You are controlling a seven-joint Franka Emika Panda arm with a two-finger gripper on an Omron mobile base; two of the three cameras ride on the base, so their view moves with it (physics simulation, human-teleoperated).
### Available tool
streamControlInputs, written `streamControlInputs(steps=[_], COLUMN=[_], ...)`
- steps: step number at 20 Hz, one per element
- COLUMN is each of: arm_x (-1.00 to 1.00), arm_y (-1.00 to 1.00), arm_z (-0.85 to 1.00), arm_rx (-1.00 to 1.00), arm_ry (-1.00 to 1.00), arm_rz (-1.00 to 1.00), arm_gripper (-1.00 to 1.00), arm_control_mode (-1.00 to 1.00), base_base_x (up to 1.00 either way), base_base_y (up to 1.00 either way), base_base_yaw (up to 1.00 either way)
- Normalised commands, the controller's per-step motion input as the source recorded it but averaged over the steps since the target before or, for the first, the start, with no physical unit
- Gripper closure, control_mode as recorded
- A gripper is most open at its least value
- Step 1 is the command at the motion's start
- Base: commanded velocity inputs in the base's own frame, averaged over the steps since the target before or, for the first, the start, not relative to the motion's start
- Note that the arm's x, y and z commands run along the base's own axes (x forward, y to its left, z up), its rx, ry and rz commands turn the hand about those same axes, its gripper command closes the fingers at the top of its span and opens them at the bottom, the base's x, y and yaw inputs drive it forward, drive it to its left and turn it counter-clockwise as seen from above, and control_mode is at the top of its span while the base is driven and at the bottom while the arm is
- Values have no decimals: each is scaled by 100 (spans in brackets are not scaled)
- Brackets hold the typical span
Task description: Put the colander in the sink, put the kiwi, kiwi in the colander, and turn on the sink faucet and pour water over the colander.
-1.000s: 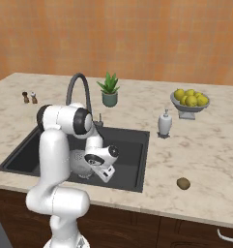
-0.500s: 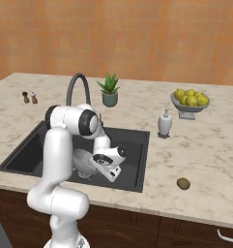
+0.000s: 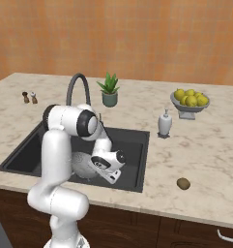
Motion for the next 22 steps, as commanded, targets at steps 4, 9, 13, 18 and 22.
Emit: streamControlInputs(steps=[4,9,13,18,22], arm_x=[-1,-6,-21,-23,-13], arm_y=[48,12,0,-4,-24], arm_z=[0,7,62,94,100], arm_rx=[-9,-9,-2,0,0], arm_ry=[-5,-4,-1,0,0], arm_rz=[0,0,0,0,0], arm_gripper=[-100,-100,-100,-100,-100], arm_control_mode=[-100,-100,-100,-100,-100], base_base_x=[0,0,0,0,0], base_base_y=[0,0,0,0,0], base_base_yaw=[0,0,0,0,0])
